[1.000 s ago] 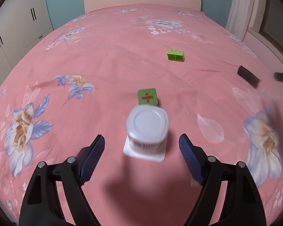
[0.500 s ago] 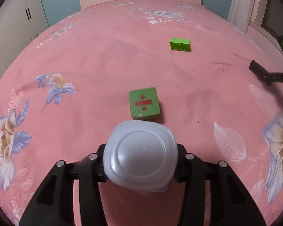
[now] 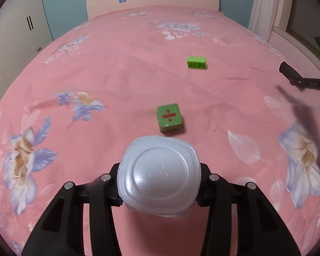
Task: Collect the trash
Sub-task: 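Grasp the white can with the left tool while the right tool grasps the black cylinder, then carry the white can and black cylinder over the trash bin with both tools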
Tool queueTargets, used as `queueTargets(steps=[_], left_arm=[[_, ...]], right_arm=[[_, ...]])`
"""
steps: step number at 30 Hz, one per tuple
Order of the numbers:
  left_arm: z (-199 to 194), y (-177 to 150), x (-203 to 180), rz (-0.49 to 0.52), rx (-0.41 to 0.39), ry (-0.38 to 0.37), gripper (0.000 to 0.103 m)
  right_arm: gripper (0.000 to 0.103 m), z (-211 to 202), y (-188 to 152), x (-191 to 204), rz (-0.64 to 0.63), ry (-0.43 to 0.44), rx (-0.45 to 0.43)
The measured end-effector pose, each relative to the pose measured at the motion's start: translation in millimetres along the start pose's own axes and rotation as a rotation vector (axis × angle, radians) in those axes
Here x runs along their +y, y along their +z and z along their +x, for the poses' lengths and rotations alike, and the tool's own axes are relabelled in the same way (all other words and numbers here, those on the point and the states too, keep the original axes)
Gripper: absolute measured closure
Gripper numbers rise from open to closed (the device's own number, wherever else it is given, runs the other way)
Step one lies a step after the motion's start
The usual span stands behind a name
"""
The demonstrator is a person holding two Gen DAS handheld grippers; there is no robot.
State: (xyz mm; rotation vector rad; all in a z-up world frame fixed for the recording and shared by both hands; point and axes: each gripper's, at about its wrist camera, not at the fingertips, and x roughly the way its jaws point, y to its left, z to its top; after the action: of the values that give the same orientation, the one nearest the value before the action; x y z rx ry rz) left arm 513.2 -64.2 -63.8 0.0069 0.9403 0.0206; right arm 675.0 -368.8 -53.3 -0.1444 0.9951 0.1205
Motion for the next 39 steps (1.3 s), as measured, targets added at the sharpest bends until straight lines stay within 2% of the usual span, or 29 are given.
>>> queueTargets(steps=[9, 14, 20, 24, 26, 31, 39], left_arm=[[-98.4, -14.4, 34.9, 0.034, -0.082, 0.012, 0.054], [-157.4, -24.7, 54.7, 0.061, -0.139, 0.040, 0.054], [-228.2, -38.2, 82.2, 0.056, -0.209, 0.041, 0.054], [-263.3, -54.6, 95.9, 0.058, -0.233, 0.040, 0.054], [-276.5, -64.7, 100.3, 0.061, -0.238, 0.037, 0.054], [-305.3, -91.0, 109.5, 0.080, -0.252, 0.029, 0.054], [-316.4, -127.5, 118.6, 0.102, -0.235, 0.024, 0.054]], right_arm=[[0.063, -106.5, -23.8, 40.8, -0.006, 0.017, -0.062], [0.063, -171.2, -39.7, 67.3, 0.006, 0.073, -0.103], [0.063, -251.7, -65.3, 108.0, -0.038, 0.108, -0.165], [0.063, -299.3, -89.8, 129.2, -0.021, 0.200, -0.207], [0.063, -315.3, -101.2, 140.2, -0.031, 0.214, -0.217], [0.063, -346.5, -133.3, 169.2, -0.083, 0.183, -0.238], [0.063, -355.7, -186.1, 200.2, -0.114, 0.222, -0.208]])
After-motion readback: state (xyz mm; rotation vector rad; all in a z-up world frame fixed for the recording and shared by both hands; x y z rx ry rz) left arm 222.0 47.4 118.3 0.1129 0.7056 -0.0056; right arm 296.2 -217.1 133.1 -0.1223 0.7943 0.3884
